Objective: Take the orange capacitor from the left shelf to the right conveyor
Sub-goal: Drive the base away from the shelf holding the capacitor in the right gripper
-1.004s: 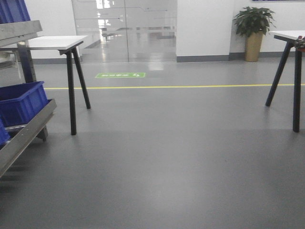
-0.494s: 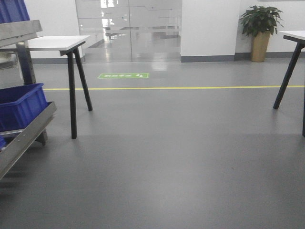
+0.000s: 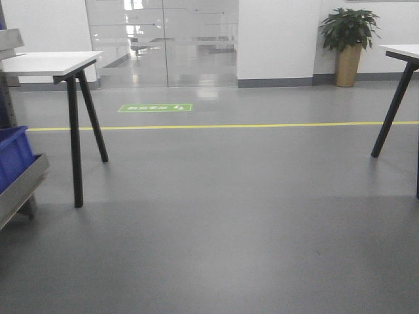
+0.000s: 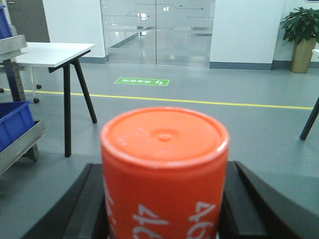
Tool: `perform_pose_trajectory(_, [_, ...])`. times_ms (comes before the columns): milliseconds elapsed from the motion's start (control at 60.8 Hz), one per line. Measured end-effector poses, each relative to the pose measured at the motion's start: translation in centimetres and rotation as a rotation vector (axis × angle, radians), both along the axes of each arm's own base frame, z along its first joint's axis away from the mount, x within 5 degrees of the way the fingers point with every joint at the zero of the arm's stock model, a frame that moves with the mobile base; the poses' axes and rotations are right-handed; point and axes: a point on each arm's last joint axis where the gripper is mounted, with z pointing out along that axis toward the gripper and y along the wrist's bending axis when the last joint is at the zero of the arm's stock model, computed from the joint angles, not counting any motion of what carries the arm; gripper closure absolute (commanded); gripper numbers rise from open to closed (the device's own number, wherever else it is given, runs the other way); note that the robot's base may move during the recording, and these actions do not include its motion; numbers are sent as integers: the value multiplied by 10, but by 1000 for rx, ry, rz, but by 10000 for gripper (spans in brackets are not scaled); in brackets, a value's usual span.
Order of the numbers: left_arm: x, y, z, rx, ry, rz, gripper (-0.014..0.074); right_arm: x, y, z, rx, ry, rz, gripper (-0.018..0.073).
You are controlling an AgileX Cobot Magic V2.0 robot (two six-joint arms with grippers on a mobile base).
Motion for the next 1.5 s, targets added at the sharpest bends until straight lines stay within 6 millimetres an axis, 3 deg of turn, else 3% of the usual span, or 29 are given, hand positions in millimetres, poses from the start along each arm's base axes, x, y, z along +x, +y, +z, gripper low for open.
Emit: perform_pose_trajectory(1498, [0, -1, 0, 0, 0, -17, 723, 0, 0, 0, 0, 0, 0, 405])
